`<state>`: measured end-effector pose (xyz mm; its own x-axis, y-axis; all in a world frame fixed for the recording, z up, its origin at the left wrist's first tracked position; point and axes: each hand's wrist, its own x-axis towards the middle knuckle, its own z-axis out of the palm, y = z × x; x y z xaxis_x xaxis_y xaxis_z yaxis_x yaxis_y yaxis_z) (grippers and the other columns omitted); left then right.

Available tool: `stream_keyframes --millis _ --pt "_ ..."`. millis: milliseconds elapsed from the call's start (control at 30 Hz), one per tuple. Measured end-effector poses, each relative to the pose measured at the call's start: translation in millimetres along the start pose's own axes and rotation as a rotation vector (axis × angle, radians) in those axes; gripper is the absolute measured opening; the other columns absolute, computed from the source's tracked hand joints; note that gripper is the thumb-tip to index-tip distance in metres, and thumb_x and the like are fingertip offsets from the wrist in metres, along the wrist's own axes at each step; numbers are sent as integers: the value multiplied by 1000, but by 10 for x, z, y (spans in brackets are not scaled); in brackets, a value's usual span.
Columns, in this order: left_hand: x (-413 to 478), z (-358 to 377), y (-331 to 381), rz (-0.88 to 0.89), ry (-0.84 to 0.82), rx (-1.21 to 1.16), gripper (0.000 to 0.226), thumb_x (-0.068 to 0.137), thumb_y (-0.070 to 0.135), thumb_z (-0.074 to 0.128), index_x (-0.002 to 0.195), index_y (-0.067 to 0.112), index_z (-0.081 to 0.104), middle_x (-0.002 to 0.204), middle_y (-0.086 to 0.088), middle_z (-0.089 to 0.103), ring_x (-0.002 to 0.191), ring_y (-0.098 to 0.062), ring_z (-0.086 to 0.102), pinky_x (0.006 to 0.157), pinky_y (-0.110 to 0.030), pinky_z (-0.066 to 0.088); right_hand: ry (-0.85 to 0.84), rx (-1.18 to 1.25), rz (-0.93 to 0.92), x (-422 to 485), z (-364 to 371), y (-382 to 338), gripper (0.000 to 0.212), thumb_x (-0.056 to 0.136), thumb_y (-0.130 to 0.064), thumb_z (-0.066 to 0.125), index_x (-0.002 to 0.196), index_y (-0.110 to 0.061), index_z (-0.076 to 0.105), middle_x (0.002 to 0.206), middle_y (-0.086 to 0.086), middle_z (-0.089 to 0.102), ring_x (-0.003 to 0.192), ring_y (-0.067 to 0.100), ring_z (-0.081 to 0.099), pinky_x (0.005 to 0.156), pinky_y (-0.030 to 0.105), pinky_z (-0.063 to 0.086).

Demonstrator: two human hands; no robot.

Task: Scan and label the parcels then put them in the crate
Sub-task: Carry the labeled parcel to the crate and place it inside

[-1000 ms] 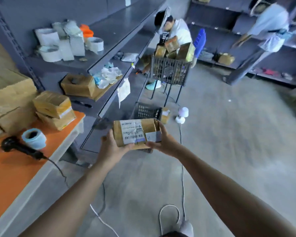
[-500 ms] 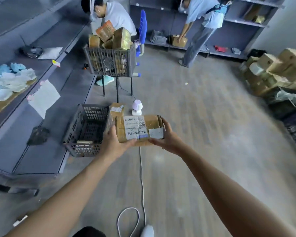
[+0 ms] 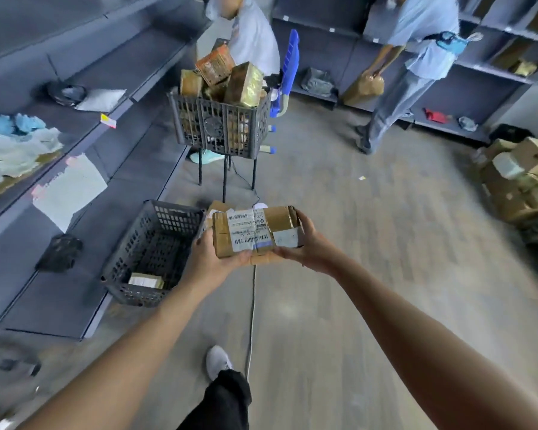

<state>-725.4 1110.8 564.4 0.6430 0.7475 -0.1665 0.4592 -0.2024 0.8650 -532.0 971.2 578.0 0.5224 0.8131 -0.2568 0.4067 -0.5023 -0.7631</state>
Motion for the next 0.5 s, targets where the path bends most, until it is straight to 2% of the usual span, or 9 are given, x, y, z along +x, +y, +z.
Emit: stream_keyframes --millis 100,167,233,300,367,433,467,500 --pt "605 -146 -113 -61 19 -73 74 61 55 82 122 28 52 116 8 60 107 -11 58 91 -36 51 -67 -68 -30 747 -56 -180 102 82 -27 81 156 -24 10 130 -4 51 101 14 54 63 9 45" --pt "943 -284 -238 -127 56 -77 73 56 63 76 118 34 51 117 6 59 105 -11 58 89 -37 52 -131 -118 -18 1237 -22 -307 104 80 -36 81 155 -32 8 132 3 54 102 19 55 69 23 47" --pt "1187 -446 -322 -185 76 -66 69 59 63 74 117 36 49 119 5 57 104 -11 57 86 -35 51 -188 -142 -18 1653 48 -486 105 77 -41 82 153 -38 10 136 7 53 103 20 54 73 26 47" --pt "1356 -615 -378 -235 107 -66 69 61 63 74 119 35 48 120 5 57 106 -12 57 86 -35 50 -259 -165 -54 2033 147 -682 107 77 -38 83 154 -34 8 140 4 52 113 20 53 87 31 48" --pt "1507 -754 -447 -285 155 -62 67 68 56 76 122 30 47 119 7 57 105 -13 56 82 -32 46 -349 -190 -92 2375 263 -832 110 79 -34 82 156 -24 4 140 -1 52 122 20 50 99 31 43" --pt "1630 -858 -518 -321 216 -70 61 75 44 78 124 25 48 112 12 56 100 -10 53 76 -28 39 -422 -200 -113 2639 391 -987 112 79 -33 82 157 -23 2 139 -2 48 124 16 44 97 24 39" --pt "1695 -905 -533 -337 244 -66 59 76 41 78 125 25 48 110 14 55 100 -10 52 75 -26 37 -439 -214 -140 2773 461 -1030 117 76 -41 83 156 -29 -1 143 -1 46 128 17 42 101 27 37" --pt "1761 -946 -543 -355 269 -66 57 77 39 77 125 26 48 108 15 54 101 -10 52 75 -25 37 -445 -236 -167 2902 523 -1079 123 69 -57 83 153 -39 -5 148 0 44 133 23 41 108 36 37"
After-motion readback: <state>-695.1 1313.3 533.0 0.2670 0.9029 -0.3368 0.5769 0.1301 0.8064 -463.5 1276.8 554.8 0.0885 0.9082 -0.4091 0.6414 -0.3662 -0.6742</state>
